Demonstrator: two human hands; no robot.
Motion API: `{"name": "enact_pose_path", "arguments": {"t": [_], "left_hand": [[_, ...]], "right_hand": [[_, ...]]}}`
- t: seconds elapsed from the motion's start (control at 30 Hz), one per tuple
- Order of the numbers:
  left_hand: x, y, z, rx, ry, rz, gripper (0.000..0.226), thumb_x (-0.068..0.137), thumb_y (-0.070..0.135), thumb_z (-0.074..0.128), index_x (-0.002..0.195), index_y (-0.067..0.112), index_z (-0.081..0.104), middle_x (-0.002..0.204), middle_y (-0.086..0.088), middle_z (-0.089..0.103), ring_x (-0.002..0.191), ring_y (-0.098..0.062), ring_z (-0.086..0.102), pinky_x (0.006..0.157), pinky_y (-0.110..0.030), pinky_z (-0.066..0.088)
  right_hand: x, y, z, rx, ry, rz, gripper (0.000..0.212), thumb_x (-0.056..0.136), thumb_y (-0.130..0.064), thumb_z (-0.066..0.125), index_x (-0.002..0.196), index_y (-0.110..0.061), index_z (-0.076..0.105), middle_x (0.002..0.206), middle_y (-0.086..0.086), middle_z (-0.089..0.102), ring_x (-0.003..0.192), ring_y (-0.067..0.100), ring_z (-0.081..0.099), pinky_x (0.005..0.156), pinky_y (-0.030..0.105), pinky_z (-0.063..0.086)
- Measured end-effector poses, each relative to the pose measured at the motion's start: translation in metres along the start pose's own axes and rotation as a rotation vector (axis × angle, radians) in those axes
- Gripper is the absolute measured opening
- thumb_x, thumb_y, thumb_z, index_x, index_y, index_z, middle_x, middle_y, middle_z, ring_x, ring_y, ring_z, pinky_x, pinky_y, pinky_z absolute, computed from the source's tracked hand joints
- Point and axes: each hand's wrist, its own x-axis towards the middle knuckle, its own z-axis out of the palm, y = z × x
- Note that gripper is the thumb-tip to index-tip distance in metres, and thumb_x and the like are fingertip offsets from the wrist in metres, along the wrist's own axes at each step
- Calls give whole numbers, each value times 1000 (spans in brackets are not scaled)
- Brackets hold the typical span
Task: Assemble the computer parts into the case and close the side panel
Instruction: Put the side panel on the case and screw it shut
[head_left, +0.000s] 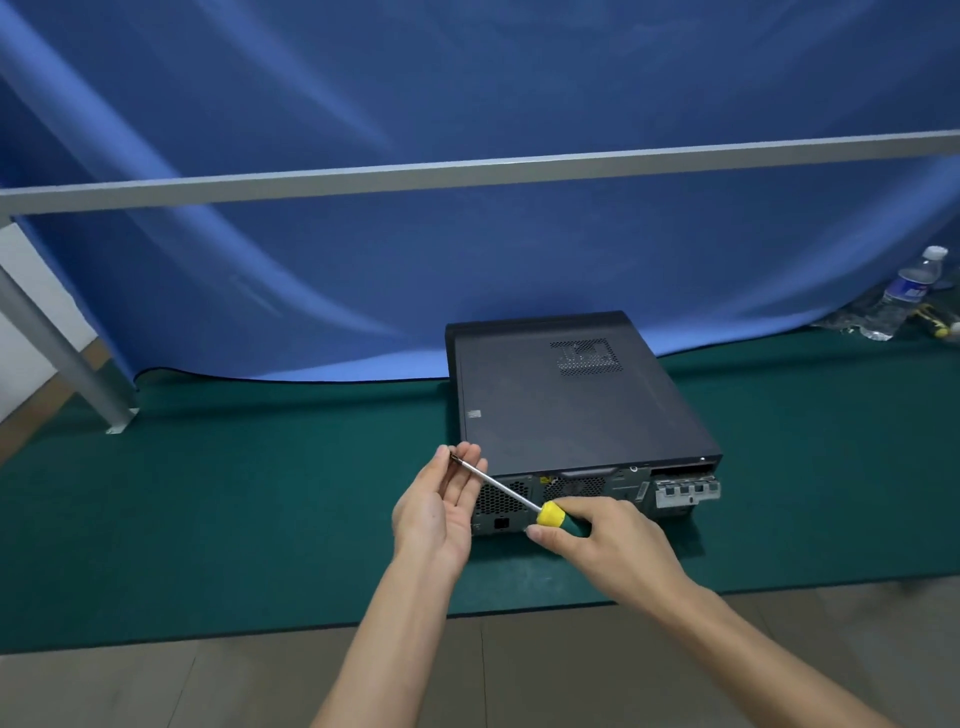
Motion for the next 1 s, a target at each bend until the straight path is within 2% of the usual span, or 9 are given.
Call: {"name": "enact_pose_path", "arguments": {"t": [0.13, 0.27, 0.37, 0.47, 0.63, 0.7, 0.8, 0.83, 1.0], "left_hand": [[1, -11, -11, 34, 26, 27, 8, 92, 2, 55, 88, -4, 57, 67, -15, 69, 66, -23, 71, 70, -36, 59], [4, -23, -17, 60, 54, 19, 8, 91, 1, 58, 85, -4, 57, 66, -15, 68, 64, -24, 71, 65, -35, 60], [9, -36, -20, 73, 73, -4, 9, 91, 0, 57, 82, -4, 57, 61, -15, 67, 60, -24, 70, 54, -31, 58], [18, -53, -23, 93, 106, -42, 11, 90, -1, 57, 80, -3, 56, 60, -15, 66, 57, -23, 69, 60, -35, 60], [36, -76, -26, 170, 106, -109, 11, 91, 2, 57, 82, -4, 56, 66, -18, 67, 60, -24, 70, 51, -32, 57], [45, -83, -25, 235, 94, -132, 14, 93, 4, 55, 82, -4, 56, 69, -19, 68, 62, -26, 71, 55, -34, 59], [59, -93, -21, 287, 85, -192, 19, 96, 5, 48, 81, -3, 55, 67, -18, 69, 61, -26, 70, 77, -43, 57], [63, -96, -19, 304, 85, -209, 19, 97, 5, 46, 81, -3, 55, 67, -17, 69, 60, -25, 70, 79, -43, 55], [78, -110, -9, 392, 65, -281, 18, 95, 2, 46, 83, -3, 58, 73, -16, 70, 67, -24, 70, 67, -35, 58]], "right_hand": [[-4, -1, 0, 62, -98, 69, 25, 80, -66, 57, 73, -43, 60, 49, -10, 46, 46, 5, 42, 50, 23, 31], [-9, -2, 1, 228, -216, 171, 29, 81, -59, 62, 79, -30, 64, 50, -6, 54, 38, 8, 44, 45, 20, 36], [-12, 5, 3, 290, -208, 255, 24, 81, -46, 65, 86, -23, 61, 58, -2, 65, 39, 12, 49, 44, 21, 39], [-12, 16, 3, 318, -188, 290, 22, 81, -35, 67, 82, -16, 57, 71, 3, 69, 41, 15, 54, 42, 23, 39], [-7, 43, 9, 252, -167, 298, 22, 84, -40, 67, 78, -19, 64, 75, 8, 70, 48, 14, 61, 46, 22, 40], [-3, 55, 14, 242, -169, 302, 26, 86, -43, 64, 70, -24, 63, 67, 7, 67, 49, 16, 59, 48, 22, 40], [3, 70, 24, 264, -148, 328, 33, 88, -44, 62, 60, -27, 57, 64, 5, 63, 53, 18, 56, 53, 26, 42], [5, 75, 28, 277, -144, 336, 32, 88, -43, 62, 61, -26, 58, 66, 7, 64, 54, 19, 56, 54, 27, 43], [8, 92, 41, 385, -129, 369, 30, 93, -39, 56, 76, -17, 64, 73, 13, 67, 62, 32, 62, 61, 34, 50]]}}
